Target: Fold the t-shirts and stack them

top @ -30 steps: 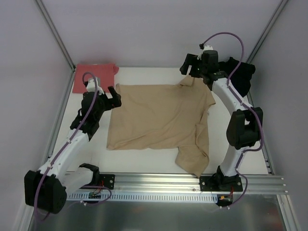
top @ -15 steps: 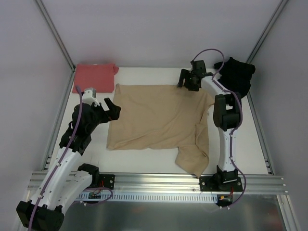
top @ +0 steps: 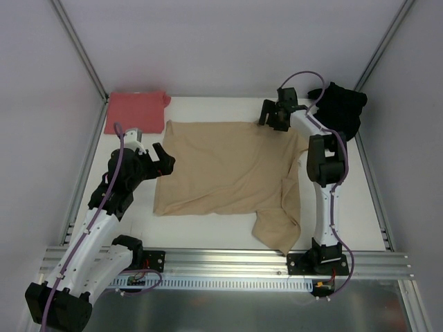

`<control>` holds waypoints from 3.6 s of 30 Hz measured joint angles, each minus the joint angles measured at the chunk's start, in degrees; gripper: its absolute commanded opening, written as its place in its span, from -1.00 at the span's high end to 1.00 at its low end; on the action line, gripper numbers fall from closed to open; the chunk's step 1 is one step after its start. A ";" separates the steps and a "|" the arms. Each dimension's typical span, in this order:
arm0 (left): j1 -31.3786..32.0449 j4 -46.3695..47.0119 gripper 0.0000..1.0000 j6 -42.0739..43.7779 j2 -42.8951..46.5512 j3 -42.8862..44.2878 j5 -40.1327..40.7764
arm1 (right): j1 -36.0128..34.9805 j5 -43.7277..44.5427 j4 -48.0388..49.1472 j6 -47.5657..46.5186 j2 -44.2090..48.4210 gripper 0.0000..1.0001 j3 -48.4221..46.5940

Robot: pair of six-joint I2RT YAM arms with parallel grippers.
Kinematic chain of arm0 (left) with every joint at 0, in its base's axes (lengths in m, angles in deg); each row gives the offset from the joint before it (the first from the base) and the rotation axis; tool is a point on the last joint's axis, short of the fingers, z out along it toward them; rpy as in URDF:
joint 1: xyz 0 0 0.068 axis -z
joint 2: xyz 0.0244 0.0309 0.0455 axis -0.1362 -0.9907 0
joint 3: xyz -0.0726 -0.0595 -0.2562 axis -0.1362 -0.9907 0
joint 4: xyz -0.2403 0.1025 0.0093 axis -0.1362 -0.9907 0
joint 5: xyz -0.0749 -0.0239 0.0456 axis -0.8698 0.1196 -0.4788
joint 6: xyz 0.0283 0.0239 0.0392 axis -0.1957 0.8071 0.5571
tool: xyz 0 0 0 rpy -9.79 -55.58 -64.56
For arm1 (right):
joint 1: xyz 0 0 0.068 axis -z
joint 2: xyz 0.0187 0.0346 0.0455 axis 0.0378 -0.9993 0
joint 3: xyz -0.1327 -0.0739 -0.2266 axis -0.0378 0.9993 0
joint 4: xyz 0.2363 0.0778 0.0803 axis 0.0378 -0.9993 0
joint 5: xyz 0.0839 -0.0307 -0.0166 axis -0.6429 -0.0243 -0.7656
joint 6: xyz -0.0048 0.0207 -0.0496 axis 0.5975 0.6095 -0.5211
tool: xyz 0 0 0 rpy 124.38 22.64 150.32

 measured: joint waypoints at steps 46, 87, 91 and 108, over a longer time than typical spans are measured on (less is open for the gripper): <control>0.00 1.03 -0.97 0.15 -0.33 -1.09 -1.29 | 2.10 -5.70 17.75 7.56 -10.19 0.62 -17.14; 0.04 -3.58 -0.97 -6.45 5.09 0.11 -11.72 | 1.22 -0.22 -1.75 4.13 29.44 -0.99 30.25; 0.07 -4.35 -0.97 -7.06 4.94 0.11 -12.04 | 0.39 -0.50 -5.09 4.33 30.53 -0.99 35.30; 0.04 -4.35 -0.97 -7.48 6.27 -0.46 -13.25 | -0.35 8.39 -15.26 2.93 51.52 -0.66 46.77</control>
